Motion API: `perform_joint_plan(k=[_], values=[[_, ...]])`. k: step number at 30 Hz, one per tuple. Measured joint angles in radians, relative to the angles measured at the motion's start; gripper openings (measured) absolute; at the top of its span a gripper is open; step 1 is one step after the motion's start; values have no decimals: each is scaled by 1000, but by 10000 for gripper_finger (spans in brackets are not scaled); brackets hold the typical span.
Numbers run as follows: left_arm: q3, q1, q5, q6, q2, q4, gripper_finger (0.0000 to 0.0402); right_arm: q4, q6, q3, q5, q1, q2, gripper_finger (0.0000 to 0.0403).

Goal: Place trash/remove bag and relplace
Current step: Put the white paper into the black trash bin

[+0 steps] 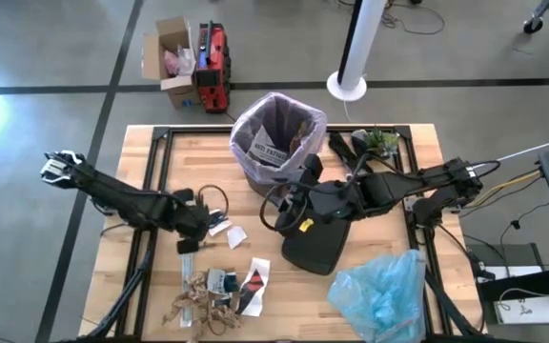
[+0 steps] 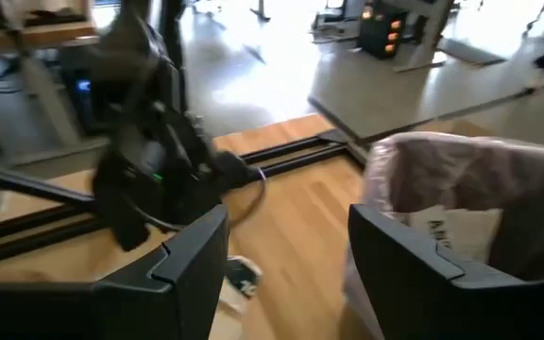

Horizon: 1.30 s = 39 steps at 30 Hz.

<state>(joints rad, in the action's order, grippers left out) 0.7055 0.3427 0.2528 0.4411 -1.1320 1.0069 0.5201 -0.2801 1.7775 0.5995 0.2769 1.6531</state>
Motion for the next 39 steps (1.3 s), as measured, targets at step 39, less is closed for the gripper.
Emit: perform_joint_plan(k=[39], values=[[-123, -7, 78, -946, -175, -243, 140, 113, -301, 1, 188, 228, 8, 204]])
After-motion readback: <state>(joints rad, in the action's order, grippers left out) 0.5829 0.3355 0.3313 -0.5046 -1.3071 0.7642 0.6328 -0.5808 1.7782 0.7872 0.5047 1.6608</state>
